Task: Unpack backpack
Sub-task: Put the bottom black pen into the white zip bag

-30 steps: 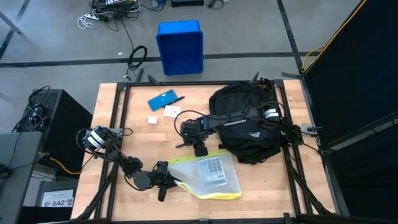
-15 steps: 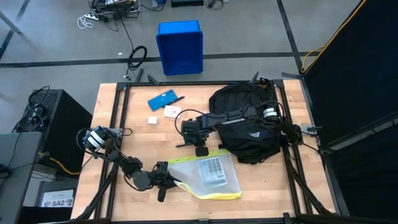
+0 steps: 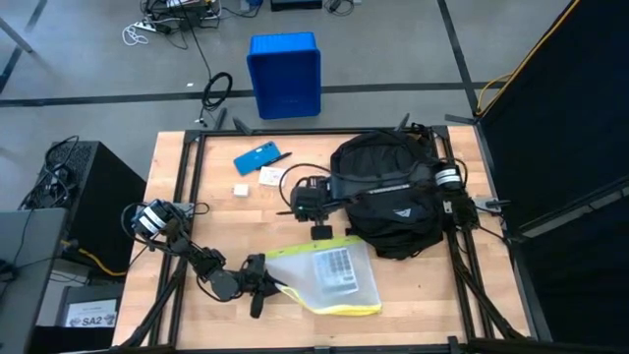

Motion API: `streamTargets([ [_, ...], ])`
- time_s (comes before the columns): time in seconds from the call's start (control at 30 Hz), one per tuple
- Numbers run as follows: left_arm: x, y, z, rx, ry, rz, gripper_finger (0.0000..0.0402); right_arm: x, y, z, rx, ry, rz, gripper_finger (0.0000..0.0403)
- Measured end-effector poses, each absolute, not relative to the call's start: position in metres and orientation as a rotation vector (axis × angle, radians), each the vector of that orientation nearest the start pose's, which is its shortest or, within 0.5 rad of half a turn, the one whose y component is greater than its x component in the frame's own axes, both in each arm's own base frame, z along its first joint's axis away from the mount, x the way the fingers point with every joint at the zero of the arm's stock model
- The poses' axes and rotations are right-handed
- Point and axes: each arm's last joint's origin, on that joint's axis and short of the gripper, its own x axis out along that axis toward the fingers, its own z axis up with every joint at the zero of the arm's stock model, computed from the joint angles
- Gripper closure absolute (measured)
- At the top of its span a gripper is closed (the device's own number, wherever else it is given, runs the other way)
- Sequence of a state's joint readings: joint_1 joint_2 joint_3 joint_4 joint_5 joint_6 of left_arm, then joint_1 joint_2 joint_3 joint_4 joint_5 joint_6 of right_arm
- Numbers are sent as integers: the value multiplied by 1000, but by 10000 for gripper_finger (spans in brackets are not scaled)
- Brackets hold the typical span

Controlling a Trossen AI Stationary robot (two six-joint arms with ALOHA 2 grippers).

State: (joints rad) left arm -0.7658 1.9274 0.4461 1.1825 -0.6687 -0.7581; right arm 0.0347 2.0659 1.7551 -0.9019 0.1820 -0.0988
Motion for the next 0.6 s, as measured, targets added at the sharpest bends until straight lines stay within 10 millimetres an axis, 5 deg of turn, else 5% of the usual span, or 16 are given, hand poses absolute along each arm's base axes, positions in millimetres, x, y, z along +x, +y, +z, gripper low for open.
streamTargets([
  [0.23,215,-180,86,-532,218,41,402,403,42,282,-157,1106,34,402],
  [0.43,215,-179,89,-519,181,73,402,380,94,293,-83,1044,219,403],
  [0.6,216,-179,95,-497,125,72,402,367,141,270,-59,1030,322,403],
])
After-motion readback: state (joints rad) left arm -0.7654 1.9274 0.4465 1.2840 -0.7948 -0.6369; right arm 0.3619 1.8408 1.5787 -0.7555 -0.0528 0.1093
